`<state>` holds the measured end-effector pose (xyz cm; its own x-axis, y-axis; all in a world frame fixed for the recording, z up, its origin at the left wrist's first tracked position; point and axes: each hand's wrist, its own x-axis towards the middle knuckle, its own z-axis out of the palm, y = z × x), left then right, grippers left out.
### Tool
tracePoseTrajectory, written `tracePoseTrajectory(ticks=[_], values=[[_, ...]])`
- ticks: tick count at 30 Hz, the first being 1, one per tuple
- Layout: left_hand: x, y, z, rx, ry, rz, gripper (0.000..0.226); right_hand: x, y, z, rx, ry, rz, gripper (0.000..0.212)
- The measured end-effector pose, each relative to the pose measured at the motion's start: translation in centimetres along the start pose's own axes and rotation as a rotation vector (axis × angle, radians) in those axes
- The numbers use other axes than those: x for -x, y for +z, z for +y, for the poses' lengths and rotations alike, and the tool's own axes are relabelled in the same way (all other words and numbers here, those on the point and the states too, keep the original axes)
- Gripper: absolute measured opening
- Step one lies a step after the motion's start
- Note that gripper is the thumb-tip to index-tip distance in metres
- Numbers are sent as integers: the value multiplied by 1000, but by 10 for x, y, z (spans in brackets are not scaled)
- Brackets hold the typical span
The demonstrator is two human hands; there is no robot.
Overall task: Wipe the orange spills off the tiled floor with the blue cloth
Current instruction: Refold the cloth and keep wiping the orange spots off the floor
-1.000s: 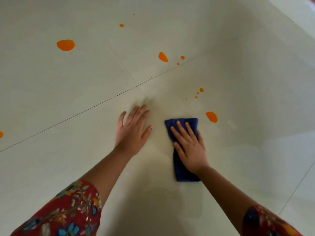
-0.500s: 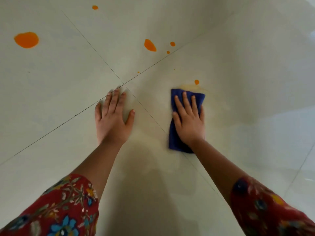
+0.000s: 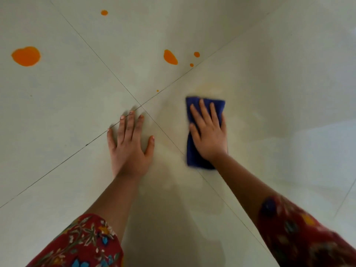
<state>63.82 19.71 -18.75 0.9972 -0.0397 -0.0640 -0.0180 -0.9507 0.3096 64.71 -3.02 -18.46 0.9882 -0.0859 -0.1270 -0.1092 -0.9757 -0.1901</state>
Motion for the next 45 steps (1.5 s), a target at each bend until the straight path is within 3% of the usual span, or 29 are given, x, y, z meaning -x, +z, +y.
tracePoseTrajectory(ticks=[2, 6, 8, 11, 15, 16, 18, 21, 23, 26, 30, 32, 35, 38, 41, 45], values=[[-2, 0, -1, 0, -4, -6, 63, 41, 2, 19, -12, -10, -11, 56], [-2, -1, -1, -8, 0, 2, 63, 15, -11, 66, -41, 532, 46, 58], [-3, -1, 0, -15, 9, 19, 64, -31, -19, 67, -80, 621, 67, 58], [-2, -1, -1, -20, 15, 17, 64, -77, -19, 34, -63, 449, 65, 58], [-2, -3, 1, -27, 18, 7, 64, -30, -5, -7, 52, -112, -5, 56], [-2, -3, 0, -28, 14, 0, 64, -11, -4, -2, 63, -183, -34, 56], [-3, -1, -1, -29, 6, 0, 64, 1, -10, 22, 60, -126, -66, 57], [-2, 3, -3, -36, 9, 21, 65, -46, -21, 39, 23, 196, -20, 57], [-2, 4, -4, -30, 14, 28, 65, -96, -26, 29, -11, 309, 16, 57], [-4, 4, -4, -26, 10, 30, 65, -136, -22, -13, -14, 210, 14, 57], [-2, 5, -4, -23, 12, 30, 66, -84, -11, -23, 32, -111, -6, 55], [-3, 5, -4, -22, 3, 22, 66, -66, -12, 0, 21, -41, -14, 55], [-2, 6, -4, -29, 3, 31, 66, -102, -20, 15, -9, 276, 42, 55], [-3, 6, -5, -37, 12, 33, 66, -170, -31, -2, -68, 357, 72, 56], [-3, 6, -5, -44, 19, 26, 66, -210, -27, -46, -67, 242, 52, 57], [-2, 4, -5, -43, 23, 31, 66, -151, -10, -75, 48, -322, -35, 54]])
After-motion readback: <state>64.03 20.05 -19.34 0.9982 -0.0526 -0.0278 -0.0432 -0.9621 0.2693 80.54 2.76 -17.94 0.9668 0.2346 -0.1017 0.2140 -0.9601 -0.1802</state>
